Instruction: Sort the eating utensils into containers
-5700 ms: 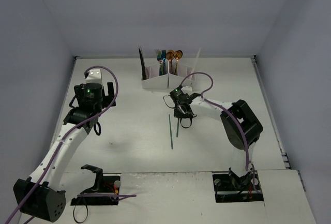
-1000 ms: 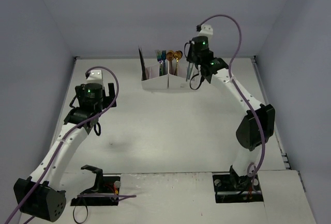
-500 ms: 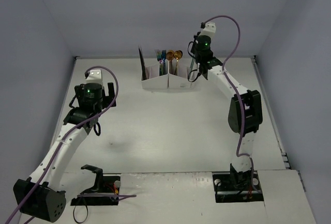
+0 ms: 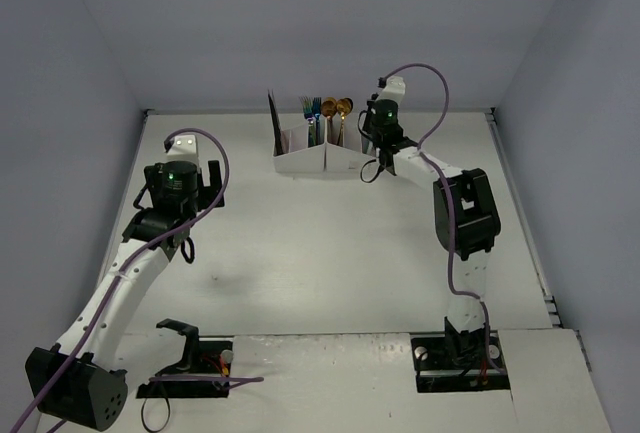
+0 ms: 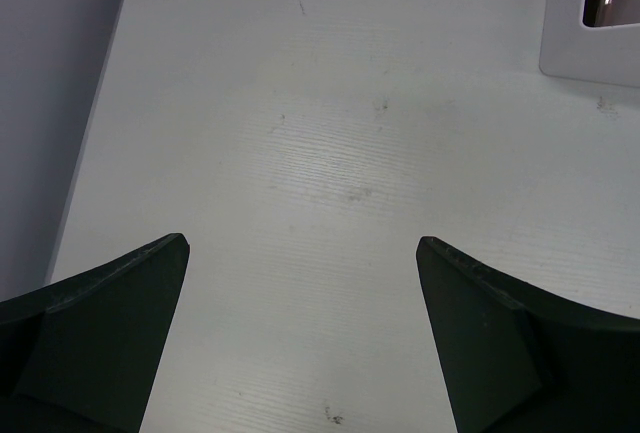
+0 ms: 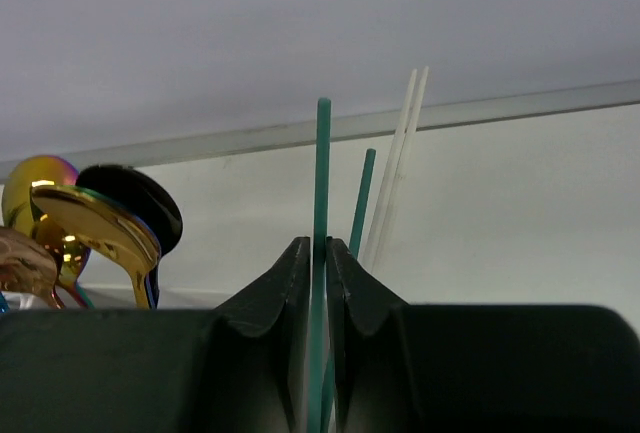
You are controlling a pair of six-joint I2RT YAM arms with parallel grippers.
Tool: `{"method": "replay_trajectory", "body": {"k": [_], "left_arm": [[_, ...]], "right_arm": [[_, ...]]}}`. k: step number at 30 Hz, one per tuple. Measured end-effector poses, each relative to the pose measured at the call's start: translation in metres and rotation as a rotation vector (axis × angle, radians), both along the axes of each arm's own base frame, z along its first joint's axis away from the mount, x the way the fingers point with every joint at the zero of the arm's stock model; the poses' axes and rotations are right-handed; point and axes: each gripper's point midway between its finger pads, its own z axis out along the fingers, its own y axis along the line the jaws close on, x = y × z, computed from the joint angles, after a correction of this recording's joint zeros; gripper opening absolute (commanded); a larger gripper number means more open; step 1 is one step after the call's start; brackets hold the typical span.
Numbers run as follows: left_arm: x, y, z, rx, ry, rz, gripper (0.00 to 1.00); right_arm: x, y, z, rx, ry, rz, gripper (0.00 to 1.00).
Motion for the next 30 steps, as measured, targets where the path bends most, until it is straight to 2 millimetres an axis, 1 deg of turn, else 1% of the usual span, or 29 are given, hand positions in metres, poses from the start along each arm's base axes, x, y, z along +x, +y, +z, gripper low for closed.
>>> {"method": "replay_trajectory", "body": {"k": [4, 8, 10, 12, 14, 16, 17, 18, 21, 23, 25, 28, 30], "left_arm": [[0.000, 0.000, 0.000, 0.005, 0.001, -0.003, 0.97], [0.000, 0.000, 0.000, 0.006, 0.000, -0.004, 0.97], [0.000, 0.000, 0.001, 0.006, -0.001, -0.004, 0.97], [0.000, 0.000, 0.001, 0.006, -0.001, -0.004, 0.97], [0.000, 0.000, 0.001, 0.006, -0.003, -0.004, 0.97], [-0.001, 0.001, 0.002, 0.005, -0.007, -0.004, 0.97], [-0.001, 0.001, 0.003, 0.005, -0.010, -0.004, 0.97], [-0.001, 0.001, 0.004, 0.004, -0.013, -0.003, 0.97], [-0.004, 0.002, 0.008, 0.001, -0.027, -0.004, 0.97], [-0.005, 0.002, 0.010, 0.000, -0.036, -0.003, 0.97], [-0.007, 0.003, 0.012, -0.001, -0.044, -0.002, 0.97], [-0.008, 0.004, 0.014, -0.001, -0.054, 0.001, 0.97], [-0.009, 0.004, 0.017, 0.000, -0.061, 0.000, 0.97]], "right_arm": [[-0.006, 0.005, -0.013, 0.012, 0.021, 0.027, 0.24], [-0.015, 0.005, -0.031, 0.019, 0.057, 0.037, 0.45], [-0.020, 0.004, -0.034, 0.019, 0.068, 0.041, 0.59], [-0.028, 0.002, -0.034, 0.016, 0.079, 0.045, 0.72], [-0.038, -0.001, -0.023, 0.012, 0.077, 0.049, 0.81], [-0.050, -0.006, -0.001, 0.006, 0.060, 0.054, 0.90], [-0.055, -0.008, 0.017, 0.005, 0.035, 0.057, 0.94], [-0.061, -0.010, 0.036, 0.004, 0.009, 0.059, 0.96], [-0.090, -0.022, 0.103, 0.003, -0.082, 0.065, 1.00], [-0.116, -0.033, 0.152, 0.010, -0.166, 0.062, 1.00], [-0.146, -0.047, 0.192, 0.017, -0.240, 0.052, 1.00], [-0.196, -0.071, 0.225, 0.023, -0.310, 0.022, 1.00], [-0.227, -0.086, 0.238, 0.028, -0.344, -0.002, 1.00]]}}
